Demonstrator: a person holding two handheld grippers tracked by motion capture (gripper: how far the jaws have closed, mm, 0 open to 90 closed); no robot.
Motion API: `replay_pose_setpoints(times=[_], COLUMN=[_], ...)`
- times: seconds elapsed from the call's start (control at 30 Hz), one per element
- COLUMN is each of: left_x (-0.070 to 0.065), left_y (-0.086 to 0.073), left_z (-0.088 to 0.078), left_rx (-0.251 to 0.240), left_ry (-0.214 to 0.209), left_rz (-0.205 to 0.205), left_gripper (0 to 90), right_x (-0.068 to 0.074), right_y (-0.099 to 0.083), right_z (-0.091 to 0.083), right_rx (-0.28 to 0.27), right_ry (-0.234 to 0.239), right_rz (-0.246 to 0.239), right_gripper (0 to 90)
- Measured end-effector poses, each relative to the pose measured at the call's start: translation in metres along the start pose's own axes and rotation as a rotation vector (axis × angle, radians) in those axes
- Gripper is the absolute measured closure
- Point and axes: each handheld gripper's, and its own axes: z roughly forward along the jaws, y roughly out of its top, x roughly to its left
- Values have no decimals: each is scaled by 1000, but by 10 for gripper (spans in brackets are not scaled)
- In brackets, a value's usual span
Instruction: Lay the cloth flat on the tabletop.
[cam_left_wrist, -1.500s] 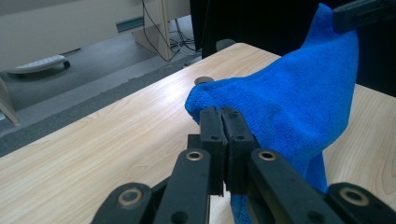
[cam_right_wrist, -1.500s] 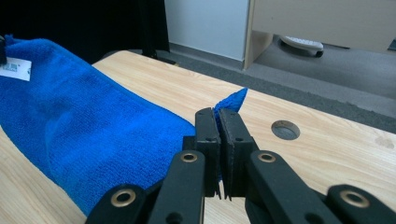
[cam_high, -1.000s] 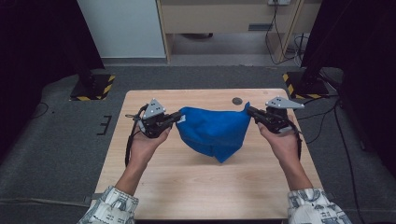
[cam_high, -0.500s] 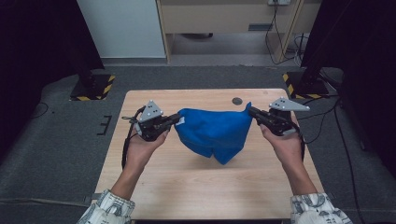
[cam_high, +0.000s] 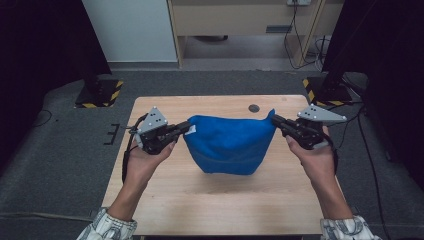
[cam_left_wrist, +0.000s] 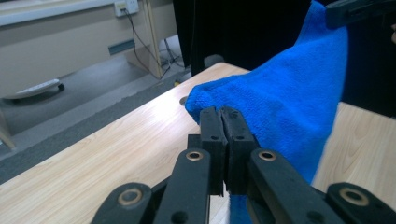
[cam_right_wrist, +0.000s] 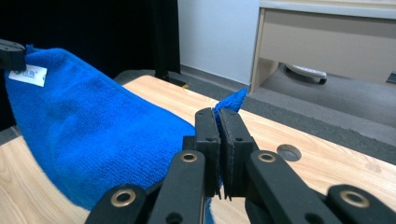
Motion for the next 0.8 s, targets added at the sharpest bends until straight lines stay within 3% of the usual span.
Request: replay_pose_setpoints(times=[0.1,0.3,0.47,0.73,0.8], left_x=[5,27,46,60,68], left_y=[-2,-12,-26,-37,-41], left_z=[7,37,70,105,118], left_rx=[20,63,127,203,233], left_ry=[6,47,71,98,115], left_rz=[-9,-31,-58,-56,-61], left_gripper=[885,885,885,885,885], right_x=[-4,-19,-39,-56,-62], right_y=[-4,-15,-32,-52,-57], right_z=[10,37,73,106,116], right_rx=[22,41,70,133,149], right_ry=[-15,-38,-67,-115,-133], right_rz=[3,21,70,96,109], right_gripper=[872,871,872,871,870])
